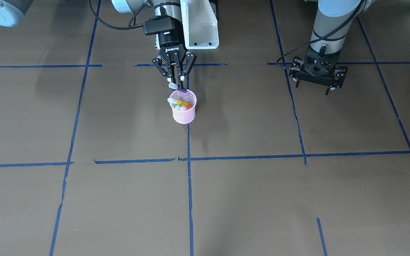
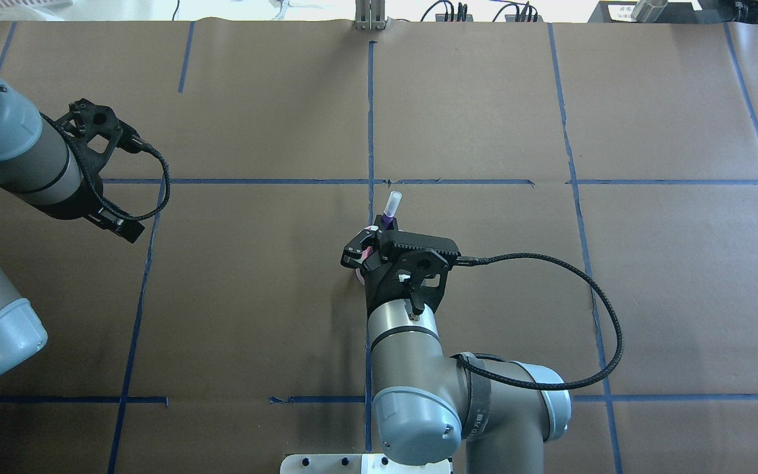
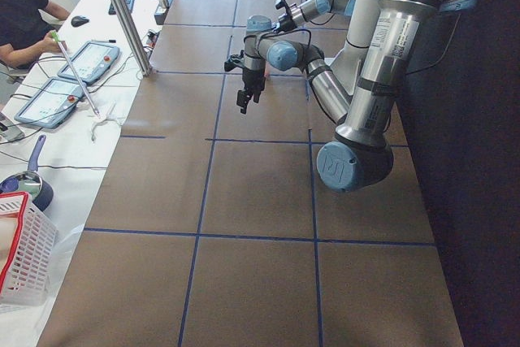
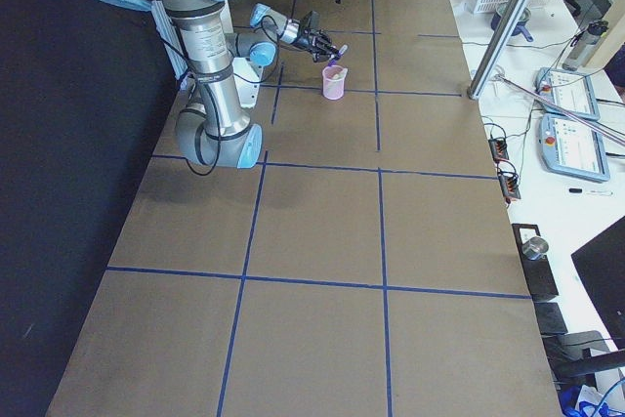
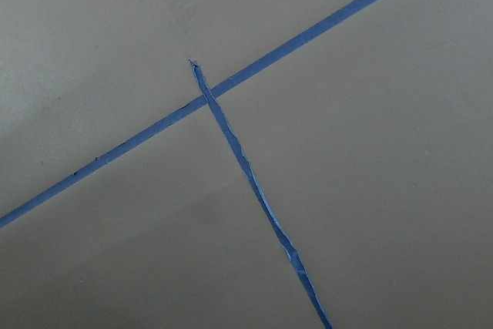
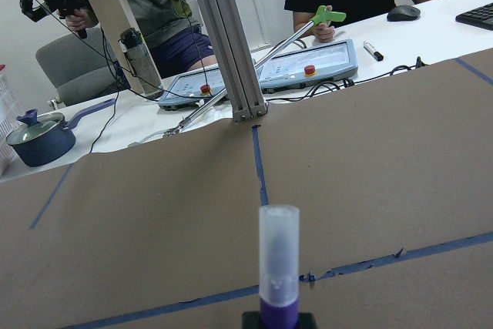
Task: Collect pens into pen holder
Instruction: 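Lower the purple marker into the pink cup and open the right gripper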
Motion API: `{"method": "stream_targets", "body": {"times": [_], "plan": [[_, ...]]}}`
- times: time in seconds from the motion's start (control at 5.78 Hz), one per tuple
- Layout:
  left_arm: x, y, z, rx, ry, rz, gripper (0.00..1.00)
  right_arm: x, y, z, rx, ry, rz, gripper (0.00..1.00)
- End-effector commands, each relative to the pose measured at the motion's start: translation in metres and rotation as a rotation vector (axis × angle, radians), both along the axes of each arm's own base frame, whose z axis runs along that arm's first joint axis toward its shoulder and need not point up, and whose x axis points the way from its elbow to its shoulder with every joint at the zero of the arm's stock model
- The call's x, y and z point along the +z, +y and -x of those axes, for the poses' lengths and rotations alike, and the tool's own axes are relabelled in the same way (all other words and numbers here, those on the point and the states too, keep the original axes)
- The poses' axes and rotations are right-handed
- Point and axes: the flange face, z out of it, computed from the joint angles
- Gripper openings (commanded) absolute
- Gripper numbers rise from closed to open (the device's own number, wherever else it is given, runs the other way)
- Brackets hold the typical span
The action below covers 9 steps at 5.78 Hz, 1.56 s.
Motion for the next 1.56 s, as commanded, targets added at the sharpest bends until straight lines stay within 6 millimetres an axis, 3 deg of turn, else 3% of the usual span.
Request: {"method": "stream_targets", "body": {"times": [0.0,0.17,0.35,0.52,0.87,1.04,1.21,1.39], "plan": [[-0.001,0.0,0.0,0.0,0.001,-0.001,0.93,0.002,0.0,0.005,0.004,0.011,-0.003,0.1],[-0.001,0.001,0.001,0.0,0.002,-0.002,0.93,0.003,-0.001,0.005,0.006,0.018,-0.004,0.77],[-0.003,0.001,0.0,-0.001,0.005,-0.003,0.93,0.001,-0.002,0.004,0.019,0.018,-0.012,0.99],[-0.004,0.001,0.001,-0.006,0.008,-0.002,0.93,0.0,-0.002,0.003,0.021,0.016,-0.014,1.0],[-0.009,0.006,0.0,0.013,0.042,0.023,0.95,-0.029,0.007,-0.058,-0.092,-0.109,0.003,1.0],[-0.008,0.013,-0.001,0.049,0.081,0.072,0.95,-0.018,-0.014,-0.083,-0.183,-0.087,0.041,1.0],[-0.009,0.006,0.01,0.037,0.096,0.08,0.96,0.001,-0.029,-0.111,-0.274,-0.051,0.074,1.0],[0.003,-0.005,0.042,0.005,0.121,0.128,0.97,0.037,-0.043,-0.131,-0.372,0.042,0.11,1.0]]}}
